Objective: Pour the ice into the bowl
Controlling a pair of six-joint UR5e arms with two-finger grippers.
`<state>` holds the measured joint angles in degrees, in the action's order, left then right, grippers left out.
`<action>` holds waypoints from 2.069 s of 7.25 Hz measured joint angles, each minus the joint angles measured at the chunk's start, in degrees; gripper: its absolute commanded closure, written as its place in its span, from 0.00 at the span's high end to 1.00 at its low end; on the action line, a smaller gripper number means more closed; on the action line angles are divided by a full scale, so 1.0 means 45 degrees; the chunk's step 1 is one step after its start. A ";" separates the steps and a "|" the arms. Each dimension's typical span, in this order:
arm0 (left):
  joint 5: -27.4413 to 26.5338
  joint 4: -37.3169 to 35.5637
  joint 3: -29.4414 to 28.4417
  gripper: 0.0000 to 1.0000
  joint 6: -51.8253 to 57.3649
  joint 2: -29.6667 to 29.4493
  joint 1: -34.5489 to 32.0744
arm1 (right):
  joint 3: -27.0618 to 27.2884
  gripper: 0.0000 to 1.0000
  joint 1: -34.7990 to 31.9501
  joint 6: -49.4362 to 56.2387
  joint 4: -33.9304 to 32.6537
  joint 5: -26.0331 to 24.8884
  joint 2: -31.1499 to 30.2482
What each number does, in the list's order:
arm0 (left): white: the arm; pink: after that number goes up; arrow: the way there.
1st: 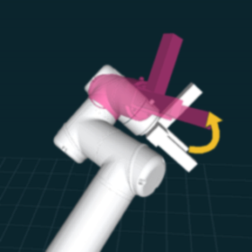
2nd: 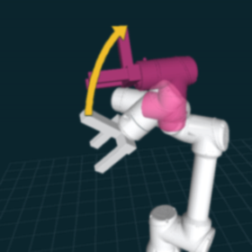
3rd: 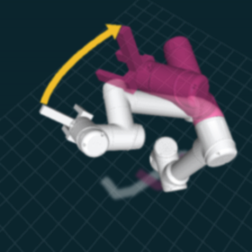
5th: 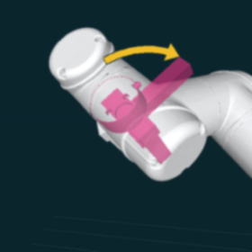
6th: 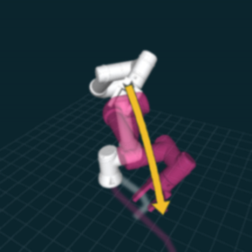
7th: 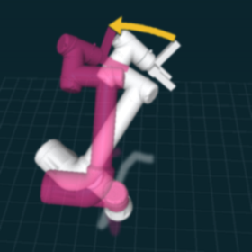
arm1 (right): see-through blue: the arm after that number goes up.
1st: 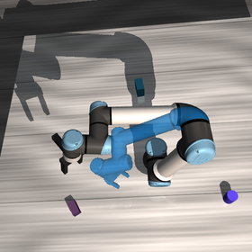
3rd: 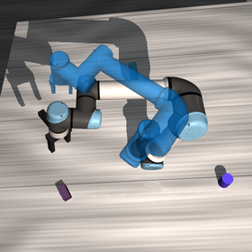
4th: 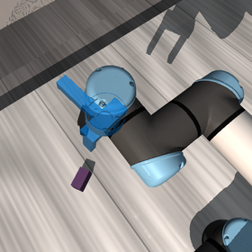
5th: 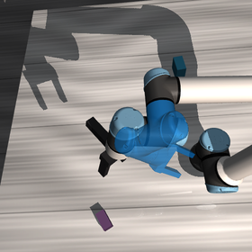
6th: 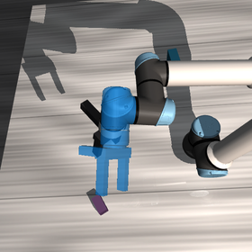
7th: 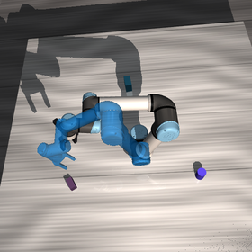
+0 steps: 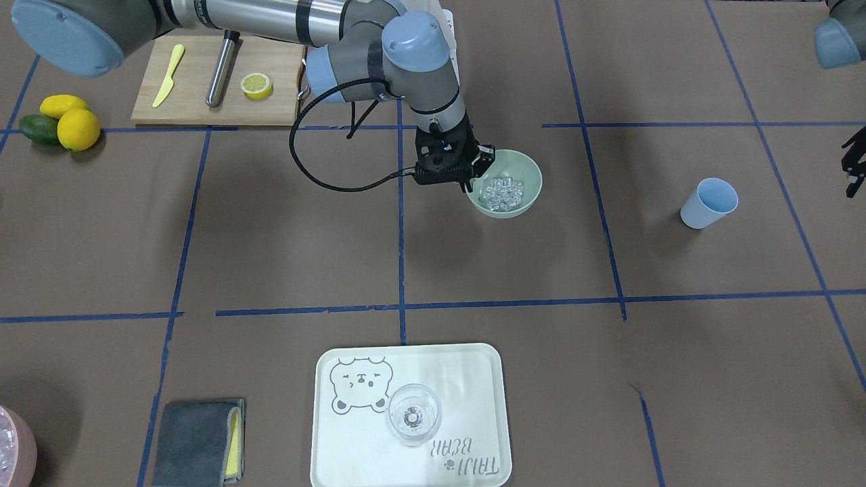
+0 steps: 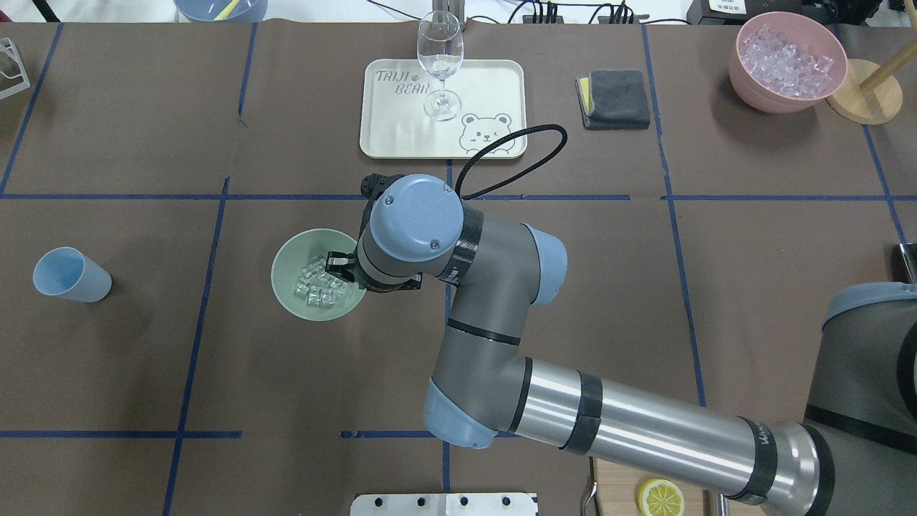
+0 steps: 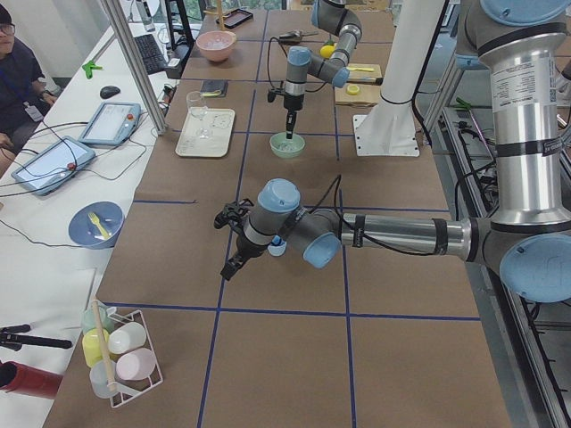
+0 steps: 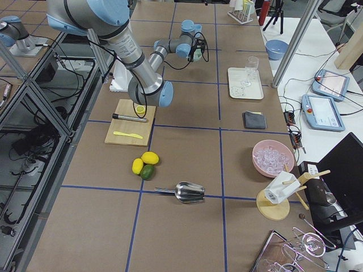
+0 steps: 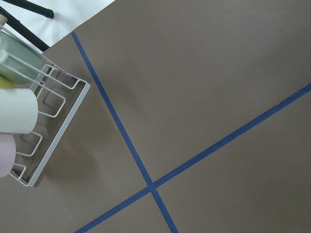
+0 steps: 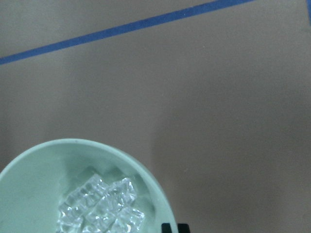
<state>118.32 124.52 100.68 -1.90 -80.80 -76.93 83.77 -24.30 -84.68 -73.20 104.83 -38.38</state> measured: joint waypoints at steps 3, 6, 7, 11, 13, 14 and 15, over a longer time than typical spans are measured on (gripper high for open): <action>0.1085 -0.2216 0.0265 1.00 0.0114 -0.0359 -0.0582 | 0.3437 0.00 -0.0879 0.0586 -0.1404 0.0186 -0.2327; 0.3383 -0.3829 0.0040 1.00 0.0497 -0.0292 -0.2304 | 0.5287 0.00 -0.2236 0.2300 -0.1532 0.1010 -0.4691; 0.3809 -0.4814 0.0058 1.00 0.0997 -0.0380 -0.2776 | 0.5622 0.00 -0.2800 0.3171 -0.1511 0.1398 -0.5501; 0.4037 -0.6148 0.0129 1.00 0.1772 -0.0690 -0.3290 | 0.6560 0.00 -0.4663 0.6486 -0.0908 0.2238 -0.9652; 0.4022 -0.6169 0.0125 1.00 0.1787 -0.0702 -0.3297 | 0.6124 0.00 -0.6199 0.8166 0.0283 0.3116 -1.1919; 0.4010 -0.6164 0.0105 1.00 0.1788 -0.0709 -0.3297 | 0.5581 0.00 -0.6868 0.8694 0.0613 0.3616 -1.2409; 0.3999 -0.6156 0.0084 1.00 0.1788 -0.0719 -0.3296 | 0.5017 0.00 -0.7243 0.8951 0.0741 0.3866 -1.2576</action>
<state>136.31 96.82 101.06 6.15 -84.04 -91.77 106.35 -56.89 -44.40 -69.86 122.23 -94.97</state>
